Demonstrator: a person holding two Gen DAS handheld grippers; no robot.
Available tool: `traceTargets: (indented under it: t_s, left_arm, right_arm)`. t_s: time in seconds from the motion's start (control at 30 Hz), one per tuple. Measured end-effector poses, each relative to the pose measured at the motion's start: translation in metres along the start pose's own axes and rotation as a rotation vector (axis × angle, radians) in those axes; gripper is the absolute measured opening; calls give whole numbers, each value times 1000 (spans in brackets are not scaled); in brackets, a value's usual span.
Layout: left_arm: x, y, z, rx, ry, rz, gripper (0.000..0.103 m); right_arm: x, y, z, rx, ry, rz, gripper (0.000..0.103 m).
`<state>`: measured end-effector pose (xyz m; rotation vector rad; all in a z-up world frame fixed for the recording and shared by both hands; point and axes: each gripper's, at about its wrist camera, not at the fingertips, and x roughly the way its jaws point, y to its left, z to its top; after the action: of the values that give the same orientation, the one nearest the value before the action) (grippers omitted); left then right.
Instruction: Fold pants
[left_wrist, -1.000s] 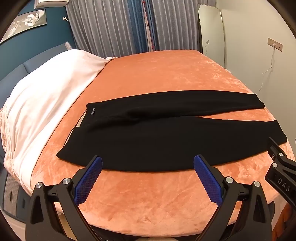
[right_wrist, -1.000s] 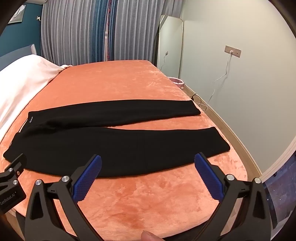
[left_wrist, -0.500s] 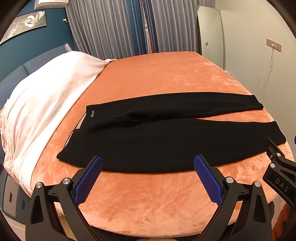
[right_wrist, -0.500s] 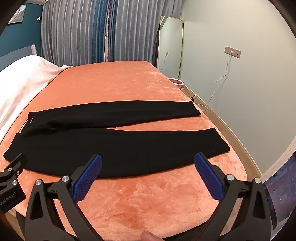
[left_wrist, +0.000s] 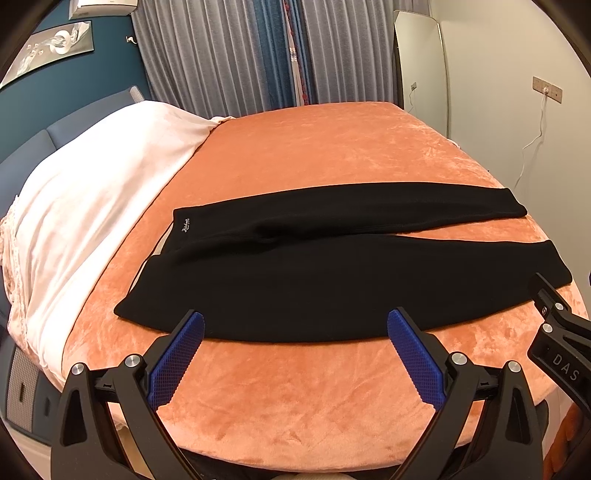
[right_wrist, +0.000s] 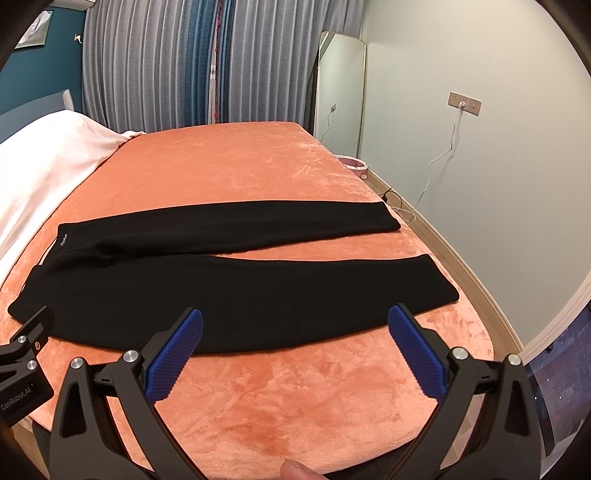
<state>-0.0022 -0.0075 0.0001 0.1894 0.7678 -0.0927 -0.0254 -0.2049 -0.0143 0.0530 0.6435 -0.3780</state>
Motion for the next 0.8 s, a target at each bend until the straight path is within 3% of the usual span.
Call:
traceTargets:
  t_s: [0.8]
  left_arm:
    - [0, 1, -2, 4, 4, -1, 98]
  right_arm:
    - [2, -1, -4, 2, 7, 11, 98]
